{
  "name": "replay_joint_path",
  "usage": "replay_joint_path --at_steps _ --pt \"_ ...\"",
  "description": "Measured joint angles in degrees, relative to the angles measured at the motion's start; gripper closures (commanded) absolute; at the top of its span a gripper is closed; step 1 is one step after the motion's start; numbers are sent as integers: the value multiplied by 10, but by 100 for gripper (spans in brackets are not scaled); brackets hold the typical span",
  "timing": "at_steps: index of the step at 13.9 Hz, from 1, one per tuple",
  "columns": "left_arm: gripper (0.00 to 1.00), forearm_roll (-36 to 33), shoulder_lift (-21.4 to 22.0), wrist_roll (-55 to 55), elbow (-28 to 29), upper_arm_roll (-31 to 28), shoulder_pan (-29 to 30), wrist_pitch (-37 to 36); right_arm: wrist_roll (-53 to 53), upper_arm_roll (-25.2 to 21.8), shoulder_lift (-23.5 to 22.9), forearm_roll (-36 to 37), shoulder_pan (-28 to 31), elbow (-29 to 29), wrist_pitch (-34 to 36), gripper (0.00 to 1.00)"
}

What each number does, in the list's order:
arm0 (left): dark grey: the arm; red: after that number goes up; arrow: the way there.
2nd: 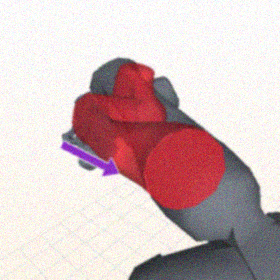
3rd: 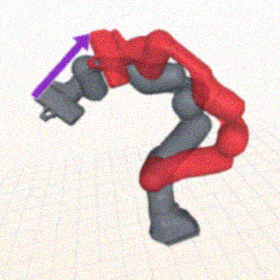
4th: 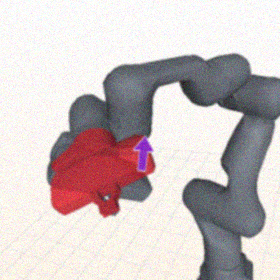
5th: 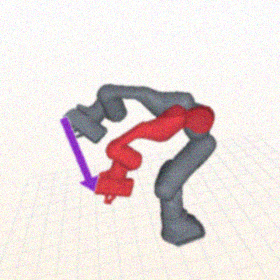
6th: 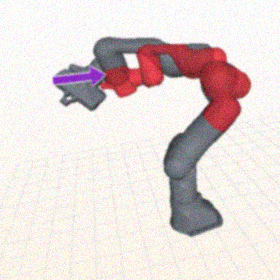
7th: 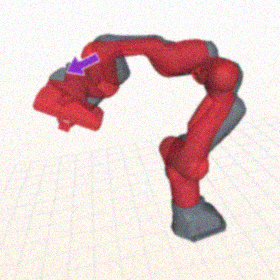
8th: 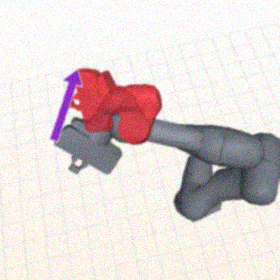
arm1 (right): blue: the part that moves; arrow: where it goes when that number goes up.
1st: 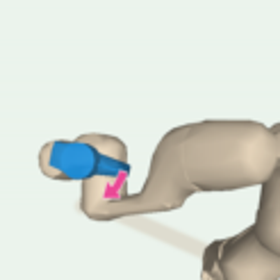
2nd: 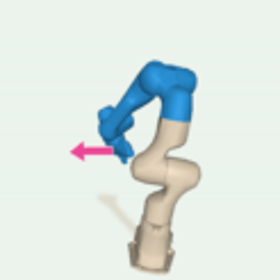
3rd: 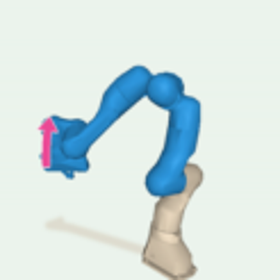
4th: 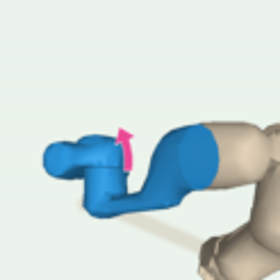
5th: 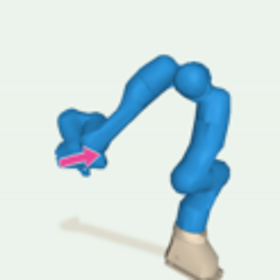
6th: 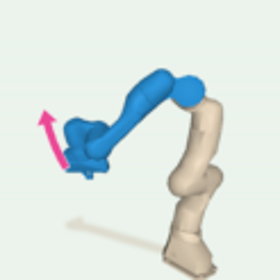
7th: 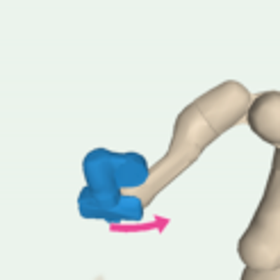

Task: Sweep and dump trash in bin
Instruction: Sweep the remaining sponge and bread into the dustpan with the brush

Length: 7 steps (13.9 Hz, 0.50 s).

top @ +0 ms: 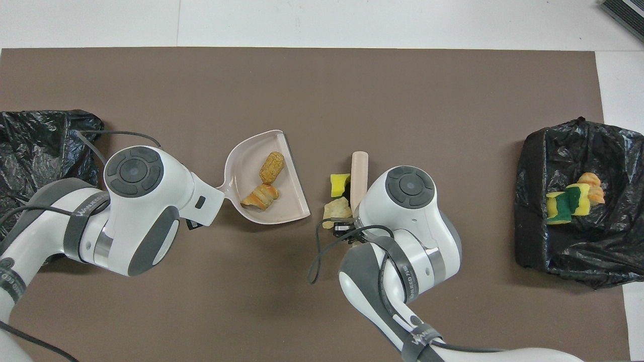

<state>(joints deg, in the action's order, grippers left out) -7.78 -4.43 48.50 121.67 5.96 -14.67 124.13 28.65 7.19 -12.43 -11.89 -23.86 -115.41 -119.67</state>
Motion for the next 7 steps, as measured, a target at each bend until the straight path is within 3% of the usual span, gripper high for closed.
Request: replay_joint_path --at_steps 7 --pt "100 0 2 -10 25 -2 0 26 0 2 -69 -71 -58 107 1 100"
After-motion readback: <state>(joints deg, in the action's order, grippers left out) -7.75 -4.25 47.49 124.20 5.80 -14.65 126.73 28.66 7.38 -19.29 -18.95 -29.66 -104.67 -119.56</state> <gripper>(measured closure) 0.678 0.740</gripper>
